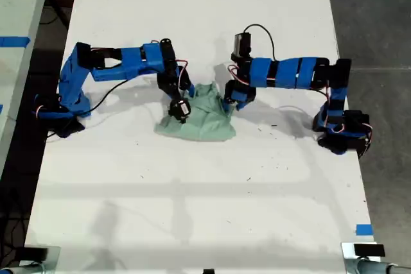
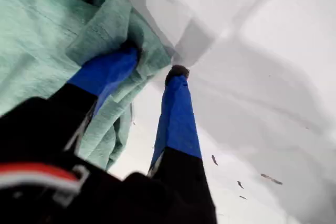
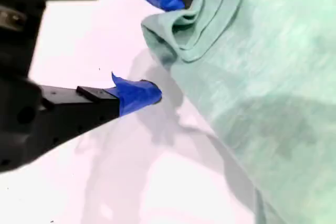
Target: Fold t shirt
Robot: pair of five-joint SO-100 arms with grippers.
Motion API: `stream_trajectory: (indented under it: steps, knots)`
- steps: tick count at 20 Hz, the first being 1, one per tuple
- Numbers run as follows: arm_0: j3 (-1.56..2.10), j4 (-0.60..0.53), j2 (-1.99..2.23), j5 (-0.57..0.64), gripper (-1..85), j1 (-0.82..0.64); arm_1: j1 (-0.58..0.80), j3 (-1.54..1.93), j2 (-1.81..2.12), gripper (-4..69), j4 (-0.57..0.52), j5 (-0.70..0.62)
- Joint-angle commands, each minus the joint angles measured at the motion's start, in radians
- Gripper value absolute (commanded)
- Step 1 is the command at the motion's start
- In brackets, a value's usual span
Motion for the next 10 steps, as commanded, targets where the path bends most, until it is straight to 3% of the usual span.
stream_trajectory:
  steps: [1, 4, 6, 7, 8, 10]
  knots:
    - [-0.038, 0.029, 0.143, 0.035, 25.6, -0.015, 0.025, -0.124, 0.028, 24.2, 0.106, -0.028]
    - [-0.003, 0.077, 0.354, 0.069, 22.0, -0.04, 0.032, -0.153, 0.167, 23.8, 0.255, -0.018]
    - [0.048, 0.081, 0.56, 0.095, 12.9, -0.054, 0.028, -0.074, 0.356, 22.4, 0.285, 0.002]
    - [0.087, 0.083, 0.675, 0.094, 0.1, -0.055, 0.015, -0.025, 0.462, 18.4, 0.298, 0.015]
    - [0.137, 0.083, 0.792, 0.091, 0.0, -0.043, -0.003, 0.04, 0.583, -1.2, 0.304, 0.035]
    - [0.324, 0.078, 1.071, 0.04, 0.0, 0.029, -0.075, 0.189, 0.836, -0.7, 0.293, 0.071]
